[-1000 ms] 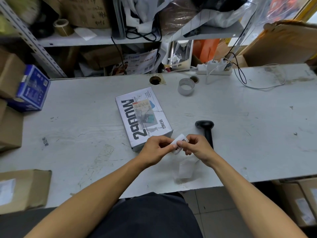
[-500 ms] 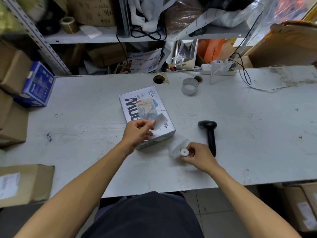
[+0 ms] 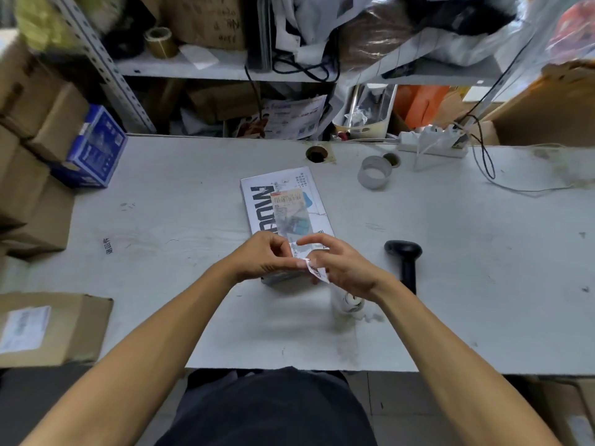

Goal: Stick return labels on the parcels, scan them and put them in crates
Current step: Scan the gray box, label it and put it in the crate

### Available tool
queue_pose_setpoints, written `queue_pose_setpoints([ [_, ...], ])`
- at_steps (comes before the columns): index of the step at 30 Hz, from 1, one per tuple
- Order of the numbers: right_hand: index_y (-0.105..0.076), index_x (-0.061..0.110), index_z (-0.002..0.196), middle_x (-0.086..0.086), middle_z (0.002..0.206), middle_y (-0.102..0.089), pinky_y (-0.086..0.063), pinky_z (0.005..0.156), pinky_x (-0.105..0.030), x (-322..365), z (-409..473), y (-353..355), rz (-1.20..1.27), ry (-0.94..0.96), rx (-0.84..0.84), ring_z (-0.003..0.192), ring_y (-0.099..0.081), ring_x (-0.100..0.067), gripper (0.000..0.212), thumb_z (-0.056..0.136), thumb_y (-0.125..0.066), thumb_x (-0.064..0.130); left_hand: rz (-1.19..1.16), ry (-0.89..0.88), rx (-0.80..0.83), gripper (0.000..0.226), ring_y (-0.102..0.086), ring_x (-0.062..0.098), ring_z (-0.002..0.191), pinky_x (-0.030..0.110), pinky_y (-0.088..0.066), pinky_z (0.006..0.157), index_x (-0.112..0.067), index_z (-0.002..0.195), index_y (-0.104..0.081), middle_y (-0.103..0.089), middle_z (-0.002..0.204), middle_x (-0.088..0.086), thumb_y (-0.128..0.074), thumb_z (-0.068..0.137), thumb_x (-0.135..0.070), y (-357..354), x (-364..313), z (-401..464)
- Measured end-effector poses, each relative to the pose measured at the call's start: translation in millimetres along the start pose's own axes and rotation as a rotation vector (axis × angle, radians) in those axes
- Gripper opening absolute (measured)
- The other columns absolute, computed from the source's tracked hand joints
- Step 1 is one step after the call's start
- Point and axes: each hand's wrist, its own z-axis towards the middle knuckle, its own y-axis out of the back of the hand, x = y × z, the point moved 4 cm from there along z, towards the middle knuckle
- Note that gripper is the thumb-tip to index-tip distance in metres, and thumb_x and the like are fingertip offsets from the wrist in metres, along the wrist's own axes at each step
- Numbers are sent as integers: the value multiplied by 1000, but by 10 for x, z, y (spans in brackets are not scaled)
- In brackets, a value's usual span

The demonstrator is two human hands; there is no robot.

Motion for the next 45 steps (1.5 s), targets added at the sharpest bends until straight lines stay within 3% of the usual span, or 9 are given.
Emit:
queue_pose_setpoints([
  [5, -62, 21, 113, -9, 79, -65, -55, 72, -34, 151, 326, 111, -201, 150, -309, 75, -67, -21, 40, 83, -77, 0, -205, 29, -284, 25, -68, 18, 77, 25, -58, 71, -13, 95, -74, -73, 83, 4, -89, 75, -13, 263, 92, -24],
  [10, -54, 30, 127, 9, 88, -64, -60, 81, -41, 93, 571, 136, -626, 150, -672, 78, -66, -11, 60, 77, -82, 12, -80, 123, -631, 43, -63, 19, 91, 36, -59, 85, -21, 117, -67, -66, 108, 0, -87, 79, -21, 320, 367, -42],
  [16, -39, 40, 140, 6, 114, -69, -58, 81, -40, 64, 603, 50, -990, 116, -692, 99, -68, -20, 75, 77, -77, 35, -78, 112, -643, 79, -60, 18, 102, 23, -52, 78, -17, 142, -47, -55, 131, 7, -89, 75, -13, 175, 419, -72],
  [20, -36, 30, 147, -1, 134, -55, -47, 98, -41, 78, 566, 159, -1184, 41, -811, 123, -50, -25, 92, 71, -81, 54, -174, 213, -572, 98, -56, 28, 124, 42, -51, 102, -20, 157, -27, -47, 147, 11, -86, 79, -16, 156, 483, -65],
  [23, -37, 23, 149, -4, 143, -52, -42, 109, -46, -28, 537, 280, -889, -127, -755, 131, -49, -29, 102, 66, -85, 57, -262, 296, -489, 87, -55, 31, 128, 47, -51, 102, -21, 156, -34, -52, 147, 12, -82, 84, -18, 172, 530, -48],
  [26, -60, 28, 116, 3, 116, -71, -53, 99, -47, -107, 478, 299, -547, -101, -681, 109, -66, -23, 63, 61, -89, 40, -451, 259, -386, 51, -70, 24, 100, 41, -60, 78, -23, 130, -57, -69, 127, 10, -76, 87, -3, 147, 536, -35],
  [34, -67, 20, 117, 6, 106, -77, -57, 94, -42, -53, 124, 105, -411, 38, -666, 97, -73, -13, 43, 77, -82, 10, -541, 118, -313, 54, -69, 12, 93, 34, -59, 76, -23, 125, -55, -71, 111, 2, -67, 86, 13, 264, 373, -206],
  [39, -64, 20, 128, 5, 112, -75, -58, 93, -39, 341, -177, 42, -349, 165, -815, 103, -71, -13, 52, 80, -79, 6, -512, -30, -232, 55, -70, 21, 106, 44, -58, 92, -16, 132, -59, -73, 118, 4, -68, 85, 13, 405, -92, -183],
  [45, -58, 14, 135, -1, 123, -64, -53, 86, -27, 716, -981, 109, -369, 275, -1078, 108, -61, -16, 55, 84, -78, 11, -435, -154, -53, 60, -70, 25, 107, 48, -58, 90, -22, 134, -59, -75, 111, 0, -71, 85, 10, 180, -816, -120],
])
